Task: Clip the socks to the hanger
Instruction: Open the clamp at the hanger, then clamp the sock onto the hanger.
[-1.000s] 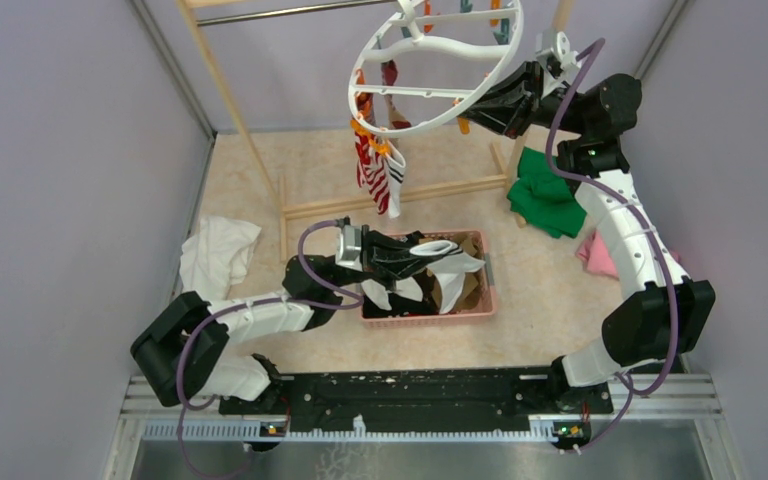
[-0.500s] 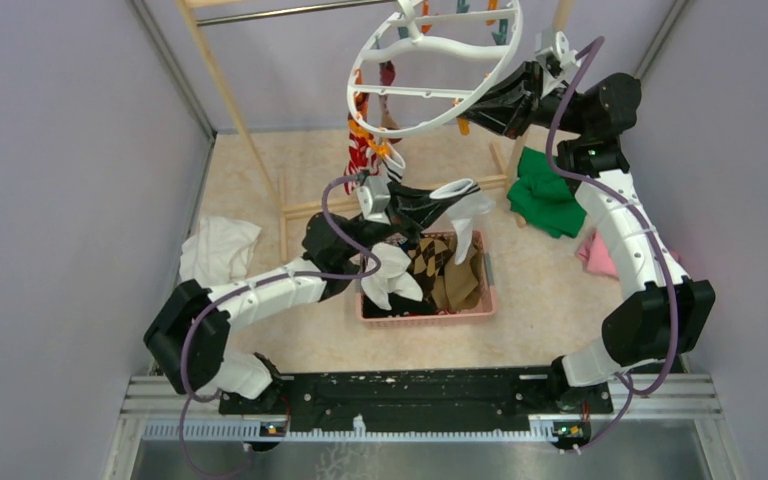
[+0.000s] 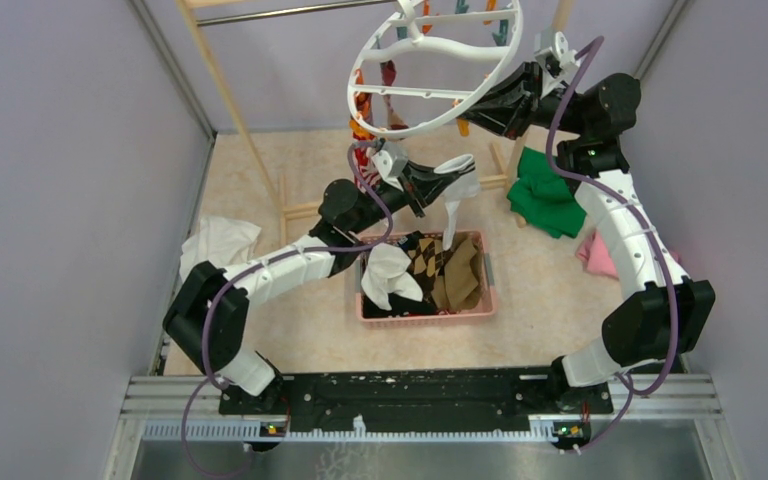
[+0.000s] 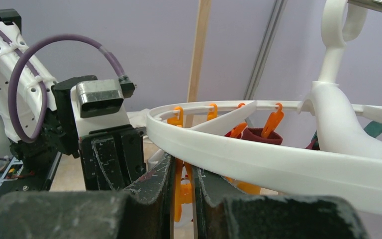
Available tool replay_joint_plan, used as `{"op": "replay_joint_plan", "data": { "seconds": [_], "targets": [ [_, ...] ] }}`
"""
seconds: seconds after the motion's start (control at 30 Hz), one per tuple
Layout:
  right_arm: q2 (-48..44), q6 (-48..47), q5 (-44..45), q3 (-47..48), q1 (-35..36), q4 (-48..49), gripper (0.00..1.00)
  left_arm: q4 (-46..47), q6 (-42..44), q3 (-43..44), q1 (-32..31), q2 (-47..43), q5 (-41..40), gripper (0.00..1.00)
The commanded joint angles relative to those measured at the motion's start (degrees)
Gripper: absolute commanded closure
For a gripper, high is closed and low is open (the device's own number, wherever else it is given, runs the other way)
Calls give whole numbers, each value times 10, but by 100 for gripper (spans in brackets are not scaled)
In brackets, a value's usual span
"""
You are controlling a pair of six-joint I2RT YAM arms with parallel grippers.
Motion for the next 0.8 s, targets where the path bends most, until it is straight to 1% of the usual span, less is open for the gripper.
{"op": "replay_joint_plan", "data": {
  "seconds": [0.0,0.43,0.77],
  "targets": [
    [-16,10,-9,3,7,13,93,8,-9,49,4,7,7,100],
    [-17,11,-10,2,9,12,93,-47,-20,107,8,37,-17,100],
    [-17,9,-11,-3,8,12,94,-51,-33,124,14,41,-21,100]
  ]
}}
